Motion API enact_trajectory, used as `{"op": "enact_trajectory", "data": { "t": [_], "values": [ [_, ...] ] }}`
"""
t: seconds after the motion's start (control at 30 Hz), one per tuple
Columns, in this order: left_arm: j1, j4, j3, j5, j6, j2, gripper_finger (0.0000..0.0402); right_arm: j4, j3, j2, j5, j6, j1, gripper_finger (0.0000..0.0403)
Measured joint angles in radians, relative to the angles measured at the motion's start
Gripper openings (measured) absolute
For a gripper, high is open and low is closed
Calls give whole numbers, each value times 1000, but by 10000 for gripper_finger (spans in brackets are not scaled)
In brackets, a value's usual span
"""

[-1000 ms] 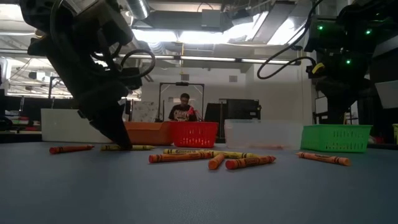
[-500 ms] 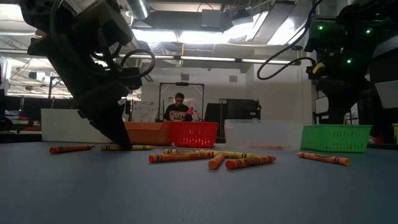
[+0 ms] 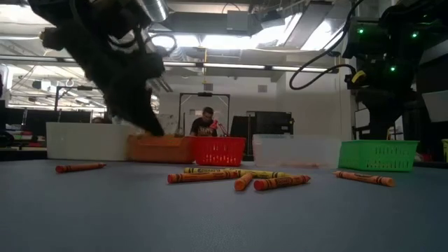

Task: Sort crayons

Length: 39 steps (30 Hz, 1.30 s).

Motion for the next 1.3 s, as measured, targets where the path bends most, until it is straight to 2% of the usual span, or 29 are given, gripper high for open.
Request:
{"op": "enact_trajectory", "data": {
  "t": [0.3, 0.67, 0.9, 1.1, 1.3],
  "values": [
    [129, -7, 0, -21, 153, -217, 5, 0, 0, 0, 0, 0, 0, 145],
    [276, -35, 0, -39, 266, -451, 5, 0, 0, 0, 0, 0, 0, 145],
    [353, -169, 0, -129, 289, -553, 5, 0, 0, 0, 0, 0, 0, 145],
    [411, -359, 0, -228, 282, -585, 5, 0, 0, 0, 0, 0, 0, 145],
    [467, -515, 0, -242, 246, -583, 5, 0, 0, 0, 0, 0, 0, 145]
  ]
}}
